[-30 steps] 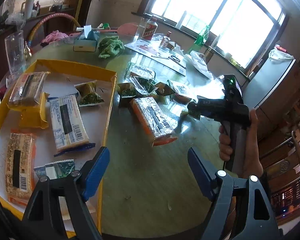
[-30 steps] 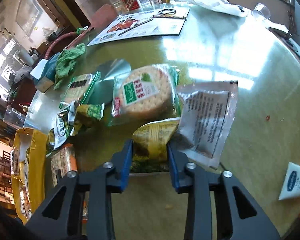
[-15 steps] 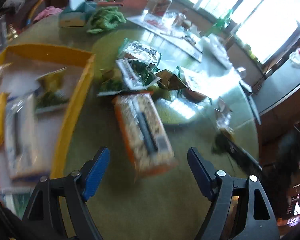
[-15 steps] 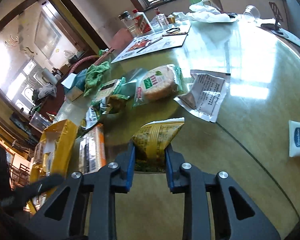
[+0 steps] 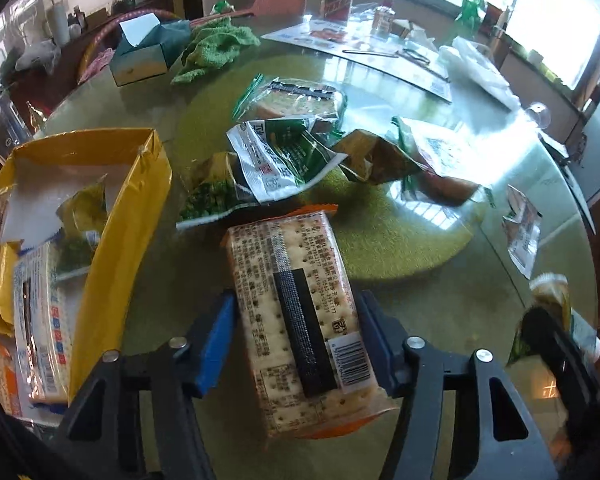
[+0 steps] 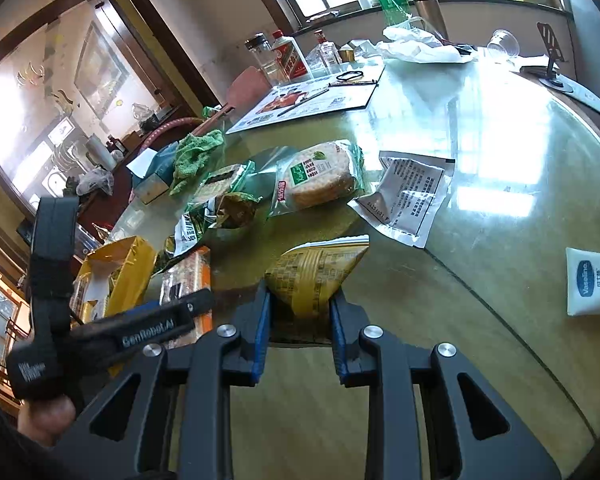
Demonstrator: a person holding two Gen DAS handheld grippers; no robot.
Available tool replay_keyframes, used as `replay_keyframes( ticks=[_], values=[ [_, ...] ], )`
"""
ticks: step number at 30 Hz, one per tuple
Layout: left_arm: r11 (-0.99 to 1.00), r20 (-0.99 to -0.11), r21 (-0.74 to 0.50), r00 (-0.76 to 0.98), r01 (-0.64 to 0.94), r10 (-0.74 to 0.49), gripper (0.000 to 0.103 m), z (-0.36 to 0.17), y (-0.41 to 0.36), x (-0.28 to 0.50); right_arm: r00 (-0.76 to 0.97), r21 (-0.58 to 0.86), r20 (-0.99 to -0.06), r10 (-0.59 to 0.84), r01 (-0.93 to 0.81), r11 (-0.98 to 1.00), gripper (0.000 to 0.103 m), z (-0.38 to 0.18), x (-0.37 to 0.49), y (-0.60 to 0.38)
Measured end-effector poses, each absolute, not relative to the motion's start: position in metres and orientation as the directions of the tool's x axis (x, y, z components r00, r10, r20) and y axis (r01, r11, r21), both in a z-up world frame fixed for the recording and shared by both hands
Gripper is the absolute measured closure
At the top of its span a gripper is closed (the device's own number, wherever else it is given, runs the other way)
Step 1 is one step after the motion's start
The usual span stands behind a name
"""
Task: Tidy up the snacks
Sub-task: 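Carry both held packs into the yellow tray and open both grippers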
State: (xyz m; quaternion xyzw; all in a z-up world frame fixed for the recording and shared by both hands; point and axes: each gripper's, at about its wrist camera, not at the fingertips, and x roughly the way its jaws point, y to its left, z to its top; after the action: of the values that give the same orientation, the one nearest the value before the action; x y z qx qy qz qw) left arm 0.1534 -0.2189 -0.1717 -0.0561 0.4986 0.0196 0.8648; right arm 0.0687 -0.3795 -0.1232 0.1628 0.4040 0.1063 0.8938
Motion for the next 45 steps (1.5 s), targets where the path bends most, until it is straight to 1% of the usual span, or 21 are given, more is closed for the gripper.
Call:
replay_keyframes(
  ticks=[2, 5, 10, 13, 16, 18, 20, 22, 26, 30, 32, 34, 36, 38, 39, 40, 41, 42, 43, 44, 45],
  values=[
    [0.993, -0.865, -0.097, 0.499, -0.064, -0.052, 0.047, -0.17, -0.218, 0.142, 0.652, 0.377, -0.686, 0.323, -0.061, 0.924, 0.075, -0.123, 0.069, -0.38],
    [0.978, -0.855, -0.208, 0.488, -0.015, -0.175, 0.048, -0.161, -0.216, 0.123, 0.644, 0.396, -0.682, 0.348, -0.076, 0.915, 0.075, -0.125, 0.069, -0.379],
    [0.918, -0.773, -0.395, 0.529, 0.033, -0.351, 0.049, -0.125, -0.18, 0.064, 0.623, 0.424, -0.646, 0.441, -0.188, 0.886, 0.075, -0.12, 0.065, -0.364],
    [0.886, -0.723, -0.462, 0.555, 0.053, -0.411, 0.049, -0.1, -0.144, 0.032, 0.574, 0.441, -0.631, 0.522, -0.288, 0.85, 0.075, -0.117, 0.059, -0.341],
    [0.884, -0.67, -0.465, 0.635, 0.044, -0.384, 0.049, -0.075, -0.091, -0.005, 0.513, 0.434, -0.638, 0.575, -0.377, 0.818, 0.075, -0.104, 0.045, -0.305],
    [0.907, -0.662, -0.42, 0.685, -0.003, -0.304, 0.049, -0.071, -0.059, -0.023, 0.477, 0.421, -0.633, 0.61, -0.449, 0.788, 0.075, -0.087, 0.028, -0.275],
    [0.927, -0.684, -0.355, 0.709, -0.119, -0.171, 0.049, -0.079, -0.019, -0.033, 0.44, 0.411, -0.638, 0.632, -0.499, 0.763, 0.075, -0.074, 0.016, -0.246],
    [0.91, -0.7, -0.351, 0.707, -0.22, -0.099, 0.049, -0.09, 0.015, -0.038, 0.416, 0.381, -0.651, 0.635, -0.545, 0.747, 0.075, -0.068, 0.009, -0.213],
    [0.871, -0.7, -0.402, 0.708, -0.283, -0.093, 0.049, -0.106, 0.059, -0.041, 0.32, 0.371, -0.7, 0.638, -0.6, 0.709, 0.075, -0.079, 0.009, -0.142],
    [0.88, -0.703, -0.398, 0.702, -0.258, -0.112, 0.049, -0.119, 0.066, -0.033, 0.258, 0.333, -0.758, 0.6, -0.637, 0.695, 0.075, -0.101, 0.013, -0.085],
    [0.885, -0.703, -0.402, 0.699, -0.235, -0.134, 0.049, -0.123, 0.068, -0.029, 0.253, 0.322, -0.767, 0.589, -0.642, 0.695, 0.075, -0.109, 0.017, -0.069],
    [0.897, -0.716, -0.378, 0.687, -0.227, -0.128, 0.049, -0.126, 0.062, -0.026, 0.254, 0.316, -0.779, 0.573, -0.631, 0.709, 0.075, -0.116, 0.022, -0.06],
    [0.918, -0.74, -0.338, 0.662, -0.207, -0.124, 0.049, -0.131, 0.056, -0.02, 0.277, 0.273, -0.795, 0.539, -0.63, 0.727, 0.075, -0.121, 0.027, -0.052],
    [0.935, -0.776, -0.302, 0.618, -0.184, -0.129, 0.048, -0.141, 0.052, -0.01, 0.304, 0.238, -0.805, 0.51, -0.621, 0.747, 0.073, -0.129, 0.029, -0.048],
    [0.939, -0.788, -0.289, 0.603, -0.187, -0.123, 0.047, -0.146, 0.052, -0.007, 0.3, 0.244, -0.806, 0.511, -0.618, 0.748, 0.072, -0.131, 0.03, -0.048],
    [0.941, -0.799, -0.273, 0.593, -0.201, -0.106, 0.044, -0.149, 0.052, -0.007, 0.285, 0.263, -0.806, 0.519, -0.613, 0.745, 0.068, -0.132, 0.032, -0.05],
    [0.939, -0.789, -0.272, 0.607, -0.209, -0.094, 0.042, -0.146, 0.053, -0.01, 0.273, 0.287, -0.802, 0.531, -0.604, 0.743, 0.066, -0.13, 0.034, -0.054],
    [0.935, -0.775, -0.281, 0.626, -0.215, -0.089, 0.04, -0.142, 0.055, -0.014, 0.273, 0.308, -0.79, 0.549, -0.597, 0.741, 0.055, -0.127, 0.034, -0.059],
    [0.929, -0.753, -0.297, 0.653, -0.221, -0.085, 0.032, -0.136, 0.056, -0.02, 0.284, 0.318, -0.777, 0.562, -0.594, 0.739, 0.042, -0.122, 0.033, -0.064],
    [0.925, -0.729, -0.308, 0.68, -0.224, -0.078, 0.023, -0.13, 0.057, -0.025, 0.301, 0.323, -0.761, 0.574, -0.592, 0.738, 0.037, -0.118, 0.031, -0.068],
    [0.923, -0.712, -0.31, 0.699, -0.228, -0.066, 0.022, -0.125, 0.057, -0.028, 0.322, 0.325, -0.747, 0.582, -0.587, 0.742, 0.033, -0.112, 0.028, -0.075]
  ],
)
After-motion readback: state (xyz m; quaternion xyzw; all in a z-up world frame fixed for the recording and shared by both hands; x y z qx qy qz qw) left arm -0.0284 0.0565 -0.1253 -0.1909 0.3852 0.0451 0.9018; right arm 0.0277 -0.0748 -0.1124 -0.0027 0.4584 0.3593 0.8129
